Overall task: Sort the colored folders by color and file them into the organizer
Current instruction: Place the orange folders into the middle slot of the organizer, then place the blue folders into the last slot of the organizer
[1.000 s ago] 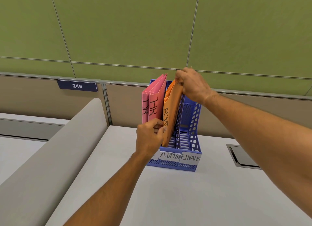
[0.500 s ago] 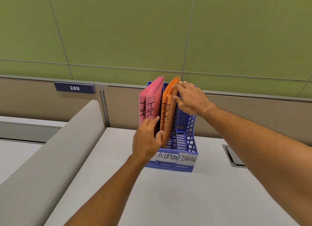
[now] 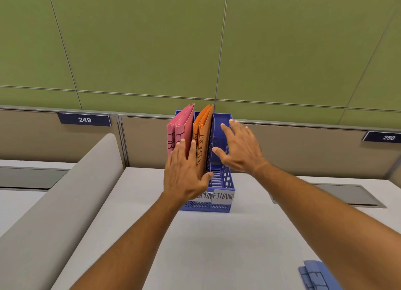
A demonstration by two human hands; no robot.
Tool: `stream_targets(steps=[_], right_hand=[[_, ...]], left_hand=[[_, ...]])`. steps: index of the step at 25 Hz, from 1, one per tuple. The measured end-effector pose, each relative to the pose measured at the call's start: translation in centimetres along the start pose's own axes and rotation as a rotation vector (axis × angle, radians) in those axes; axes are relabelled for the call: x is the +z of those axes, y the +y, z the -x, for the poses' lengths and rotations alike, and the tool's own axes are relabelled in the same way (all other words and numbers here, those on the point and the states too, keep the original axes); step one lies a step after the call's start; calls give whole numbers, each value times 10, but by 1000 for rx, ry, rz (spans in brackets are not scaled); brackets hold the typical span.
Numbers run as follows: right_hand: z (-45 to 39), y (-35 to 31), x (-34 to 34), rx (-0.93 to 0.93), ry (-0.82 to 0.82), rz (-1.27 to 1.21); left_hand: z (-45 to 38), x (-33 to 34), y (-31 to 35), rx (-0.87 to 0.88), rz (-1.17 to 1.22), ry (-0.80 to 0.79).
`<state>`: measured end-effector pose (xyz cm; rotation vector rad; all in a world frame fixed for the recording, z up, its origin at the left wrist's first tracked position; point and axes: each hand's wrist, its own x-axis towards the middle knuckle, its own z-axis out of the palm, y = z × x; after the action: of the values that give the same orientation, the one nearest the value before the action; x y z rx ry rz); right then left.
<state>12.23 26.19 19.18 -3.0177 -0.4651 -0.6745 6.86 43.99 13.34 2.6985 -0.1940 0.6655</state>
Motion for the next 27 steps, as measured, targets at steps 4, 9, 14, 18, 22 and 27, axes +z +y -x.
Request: stream_targets(steps=[4,9,14,18,22,27], right_hand=[[45,7,-4,59,-1,19],[106,33,-6,121,-21,33],[168,67,-3,175,-79,37],[222,95,1,190,-134,0],[292,127,2,202,-202,-43],[372,163,18,208,-295,-92]], left_hand=[[14,0,18,70,-33,7],[35,11,47,123,-58,-52],[65,21,90,126,-110,-119],[101,34,131,90,-126,-181],[157,59,182,35,-134,-268],[225,89,234,-15,-134,-381]])
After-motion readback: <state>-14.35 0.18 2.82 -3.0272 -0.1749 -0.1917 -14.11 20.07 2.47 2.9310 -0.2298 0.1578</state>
